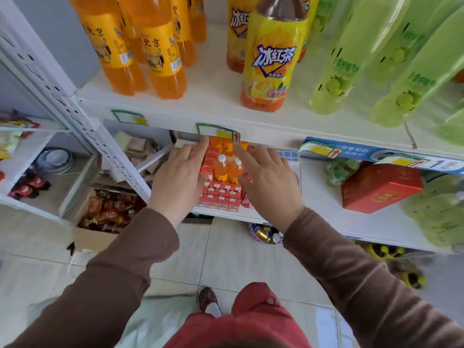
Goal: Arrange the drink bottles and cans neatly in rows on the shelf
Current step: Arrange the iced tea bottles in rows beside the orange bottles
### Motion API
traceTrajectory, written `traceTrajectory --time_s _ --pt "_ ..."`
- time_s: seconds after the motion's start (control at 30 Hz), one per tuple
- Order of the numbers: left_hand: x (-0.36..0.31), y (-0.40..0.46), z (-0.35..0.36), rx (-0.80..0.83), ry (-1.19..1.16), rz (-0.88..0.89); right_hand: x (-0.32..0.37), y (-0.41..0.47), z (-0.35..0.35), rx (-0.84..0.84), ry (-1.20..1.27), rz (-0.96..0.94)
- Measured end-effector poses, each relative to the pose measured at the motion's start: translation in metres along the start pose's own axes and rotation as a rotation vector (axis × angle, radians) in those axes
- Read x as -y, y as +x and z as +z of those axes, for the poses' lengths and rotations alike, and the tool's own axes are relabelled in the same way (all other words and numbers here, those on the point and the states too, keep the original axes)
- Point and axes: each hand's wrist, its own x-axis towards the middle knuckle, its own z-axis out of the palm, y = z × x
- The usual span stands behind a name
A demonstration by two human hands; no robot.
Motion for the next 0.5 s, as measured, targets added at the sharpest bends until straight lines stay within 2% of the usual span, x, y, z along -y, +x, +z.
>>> traceTrajectory --time_s 0.17,0.5 --pt "0.006 -0.001 0.021 0.054 0.015 0.002 0.005 0.006 0.021 0.029 -0.015 0.064" --pt "0.005 0.012 0.033 0.033 0.019 0.012 0.006 0.026 0.032 0.015 -0.008 0.146"
